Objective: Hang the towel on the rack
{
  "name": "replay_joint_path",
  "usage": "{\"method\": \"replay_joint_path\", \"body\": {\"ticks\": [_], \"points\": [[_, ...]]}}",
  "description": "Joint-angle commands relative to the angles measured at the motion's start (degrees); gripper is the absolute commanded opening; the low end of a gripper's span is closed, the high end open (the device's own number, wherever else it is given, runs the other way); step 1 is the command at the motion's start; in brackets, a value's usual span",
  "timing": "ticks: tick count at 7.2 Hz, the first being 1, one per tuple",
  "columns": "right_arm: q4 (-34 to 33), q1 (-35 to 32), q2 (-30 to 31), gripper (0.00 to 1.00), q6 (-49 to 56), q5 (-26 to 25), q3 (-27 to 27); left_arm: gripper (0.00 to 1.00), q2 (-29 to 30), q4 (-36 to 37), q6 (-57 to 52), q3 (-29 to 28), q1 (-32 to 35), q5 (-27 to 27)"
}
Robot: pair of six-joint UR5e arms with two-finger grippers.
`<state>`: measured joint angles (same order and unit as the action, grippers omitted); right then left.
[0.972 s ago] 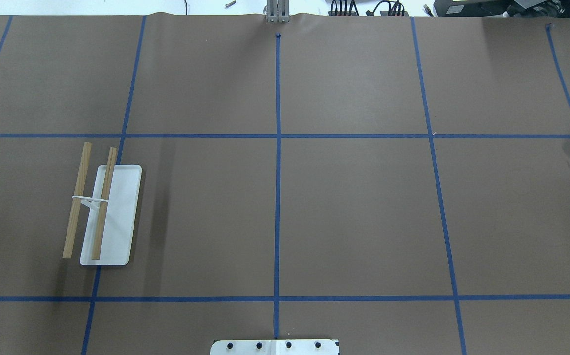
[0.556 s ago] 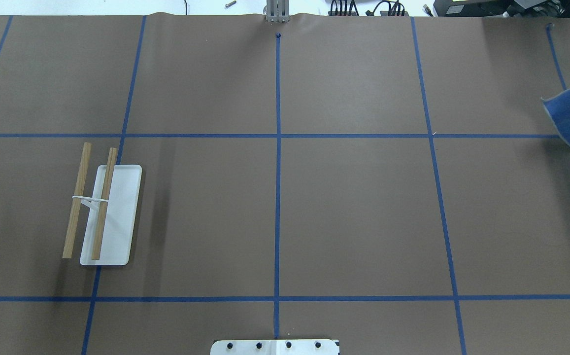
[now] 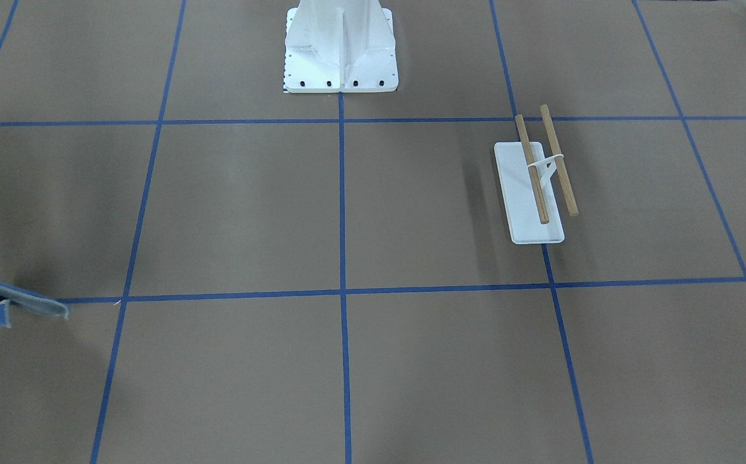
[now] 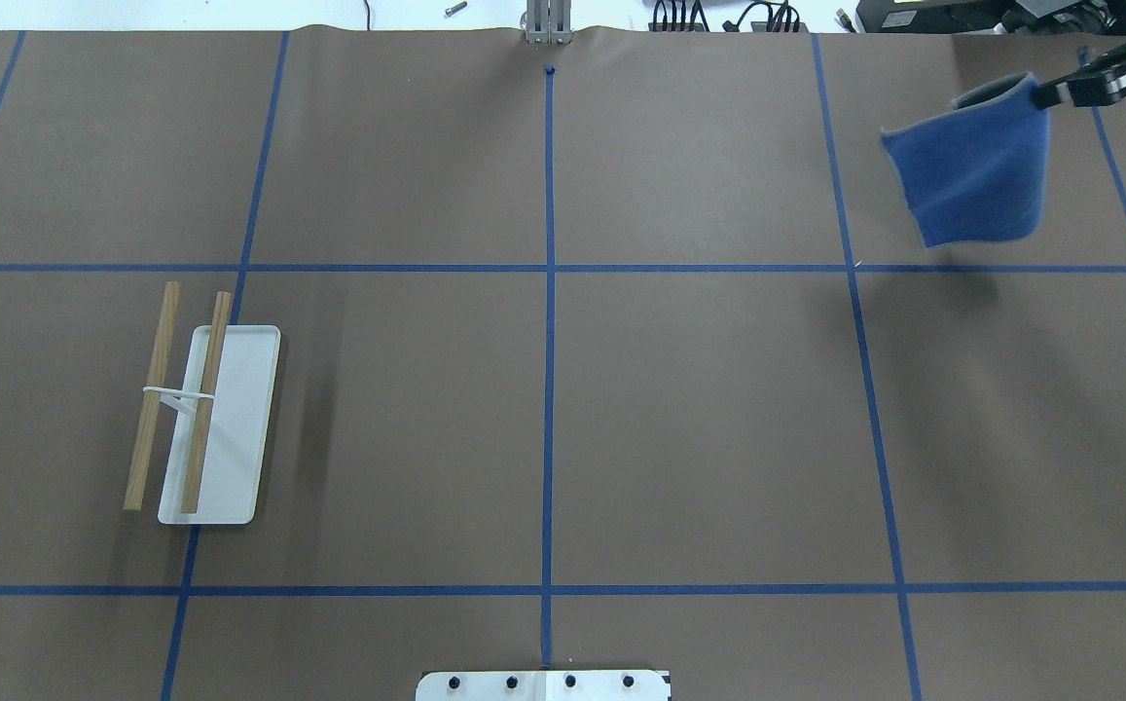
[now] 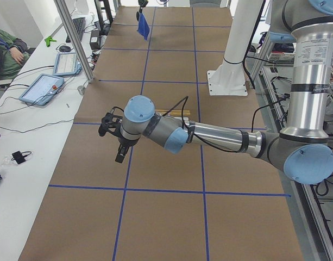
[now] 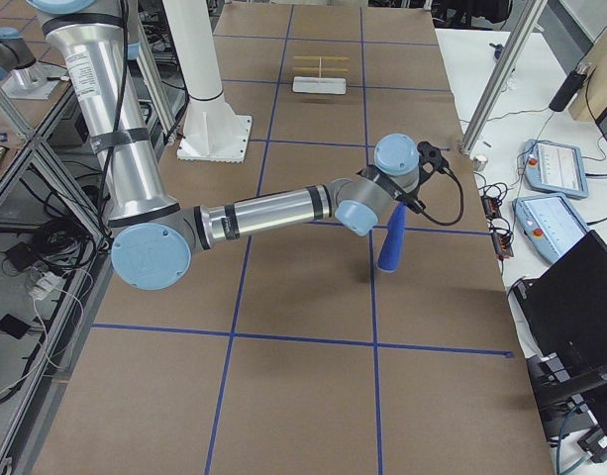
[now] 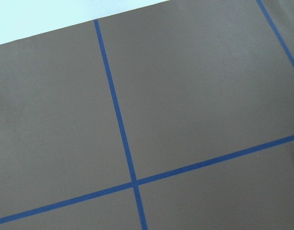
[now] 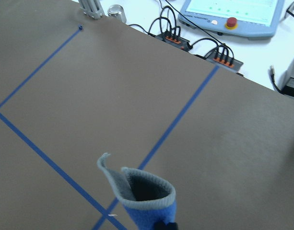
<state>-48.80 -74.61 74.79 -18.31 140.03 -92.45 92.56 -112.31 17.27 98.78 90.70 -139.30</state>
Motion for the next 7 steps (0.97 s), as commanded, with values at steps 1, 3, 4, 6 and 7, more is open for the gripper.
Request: {"method": "replay_joint_path", "body": {"ticks": [1,3,4,6,7], "points": [[-0.2,9.1,-0.3,0.00,-9.7,-10.3,-9.2,0.99,6.4,-0.1,20.9,1.7,-2.3,-4.8],[-0.6,18.7,-4.1,0.00,-12.5,-24.0,-10.9,0.98,9.5,-6.4,42.9,2.8,-8.1,-4.9],[-4.7,22.2,-8.0,0.00,-11.4,-28.4,-11.0,0.98,11.7,-10.6,53.9,2.8,-12.4,-4.9],[-13.8,30.5,-14.2,0.00,-11.3,-41.7,-13.3,0.94,17.7,-15.9,74.5,2.5,-21.3,-3.4],[-18.6,34.8,-17.8,0.00,-11.5,-48.6,-13.5,0.94,20.0,-16.4,80.5,2.7,-24.3,1.2]]}}
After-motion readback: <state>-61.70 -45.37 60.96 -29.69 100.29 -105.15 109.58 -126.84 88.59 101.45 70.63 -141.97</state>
